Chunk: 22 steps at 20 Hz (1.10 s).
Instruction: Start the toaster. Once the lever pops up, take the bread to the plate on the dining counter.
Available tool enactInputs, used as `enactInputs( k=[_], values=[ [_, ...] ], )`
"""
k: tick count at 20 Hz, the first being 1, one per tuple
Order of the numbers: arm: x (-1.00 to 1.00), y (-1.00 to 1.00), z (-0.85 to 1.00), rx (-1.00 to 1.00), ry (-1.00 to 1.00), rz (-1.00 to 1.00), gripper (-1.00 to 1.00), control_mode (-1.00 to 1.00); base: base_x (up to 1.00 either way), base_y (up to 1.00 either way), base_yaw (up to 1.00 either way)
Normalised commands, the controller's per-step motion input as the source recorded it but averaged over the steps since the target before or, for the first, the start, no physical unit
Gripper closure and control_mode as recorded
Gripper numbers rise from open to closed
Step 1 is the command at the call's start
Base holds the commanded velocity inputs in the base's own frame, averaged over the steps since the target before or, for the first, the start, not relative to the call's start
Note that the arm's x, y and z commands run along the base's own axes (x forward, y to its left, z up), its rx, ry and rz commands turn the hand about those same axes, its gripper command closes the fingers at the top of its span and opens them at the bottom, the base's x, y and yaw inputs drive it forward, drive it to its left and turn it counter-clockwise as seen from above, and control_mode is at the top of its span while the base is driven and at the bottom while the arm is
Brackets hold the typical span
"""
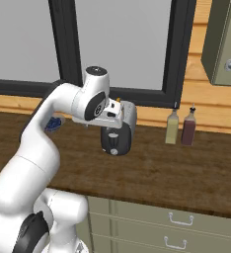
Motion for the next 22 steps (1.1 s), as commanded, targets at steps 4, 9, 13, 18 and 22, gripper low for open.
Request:
enactInputs(
  k=[4,9,13,18,22],
  values=[
    [0.28,-0.11,-0.12,0.00,0.00,0.10,-1.00,-1.00,0.00,0.00,0.00],
    [0.43,0.00,-0.14,0.00,0.00,0.04,-1.00,-1.00,0.00,0.00,0.00],
    [0.31,0.00,-0.25,0.00,0.00,0.01,-1.00,-1.00,0.00,0.00,0.00],
    [0.25,0.00,-0.26,0.00,0.00,0.00,1.00,-1.00,0.00,0.00,0.00],
    [0.31,0.00,-0.19,0.00,0.00,0.00,1.00,-1.00,0.00,0.00,0.00]
  ],
)
